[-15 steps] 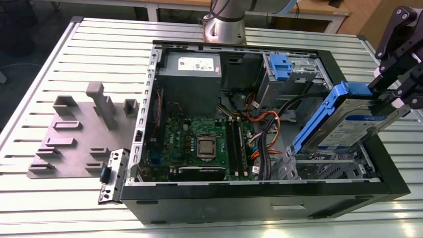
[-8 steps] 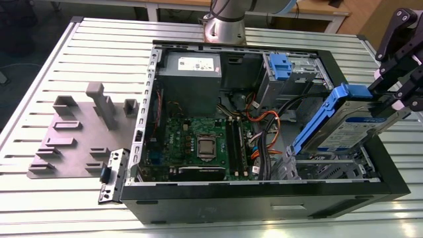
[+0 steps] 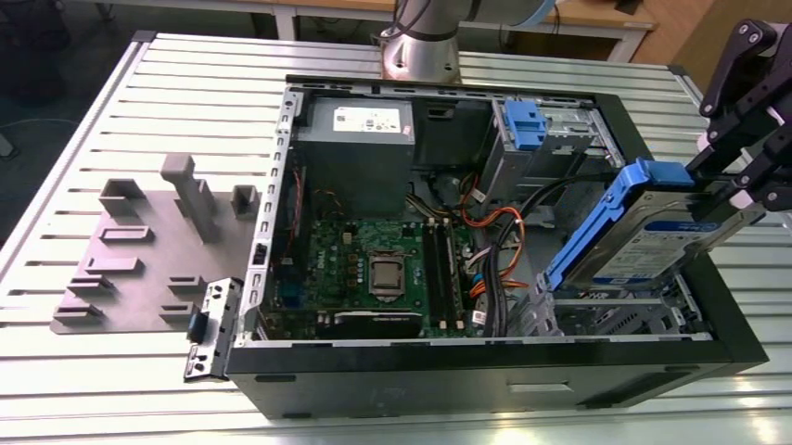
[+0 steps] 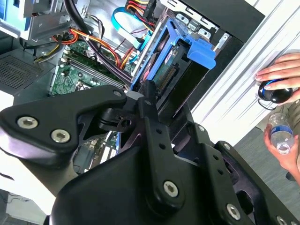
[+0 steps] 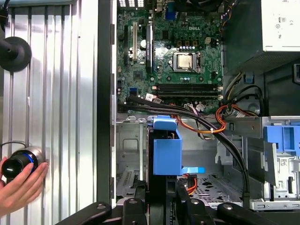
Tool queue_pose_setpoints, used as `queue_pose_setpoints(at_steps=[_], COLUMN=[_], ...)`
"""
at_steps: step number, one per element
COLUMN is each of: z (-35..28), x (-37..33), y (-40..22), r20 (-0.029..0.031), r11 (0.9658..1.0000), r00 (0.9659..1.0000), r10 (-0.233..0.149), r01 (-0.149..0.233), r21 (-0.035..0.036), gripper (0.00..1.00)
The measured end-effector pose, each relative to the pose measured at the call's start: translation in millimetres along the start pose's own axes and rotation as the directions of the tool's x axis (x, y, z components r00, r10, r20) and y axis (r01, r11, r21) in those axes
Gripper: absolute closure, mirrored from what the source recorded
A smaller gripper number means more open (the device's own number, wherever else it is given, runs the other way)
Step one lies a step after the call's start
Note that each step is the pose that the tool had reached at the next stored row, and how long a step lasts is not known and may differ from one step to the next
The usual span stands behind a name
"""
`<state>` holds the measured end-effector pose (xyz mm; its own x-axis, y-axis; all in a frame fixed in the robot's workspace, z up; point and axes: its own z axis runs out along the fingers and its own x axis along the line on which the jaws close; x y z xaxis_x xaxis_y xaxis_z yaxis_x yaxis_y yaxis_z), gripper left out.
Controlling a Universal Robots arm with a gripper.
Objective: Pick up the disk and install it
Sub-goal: 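Insert the disk into the insertion slot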
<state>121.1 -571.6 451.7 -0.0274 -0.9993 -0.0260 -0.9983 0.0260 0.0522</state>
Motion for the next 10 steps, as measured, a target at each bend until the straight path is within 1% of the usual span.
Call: queue_pose_setpoints(at_steps=[10], z=[0.6], x=[0.0], y=[-0.2], r20=[-0.0005], r11=[1.0], r00=[1.0], r10=[-0.007], r01=[0.007], r21=[-0.0004], gripper=[0.65])
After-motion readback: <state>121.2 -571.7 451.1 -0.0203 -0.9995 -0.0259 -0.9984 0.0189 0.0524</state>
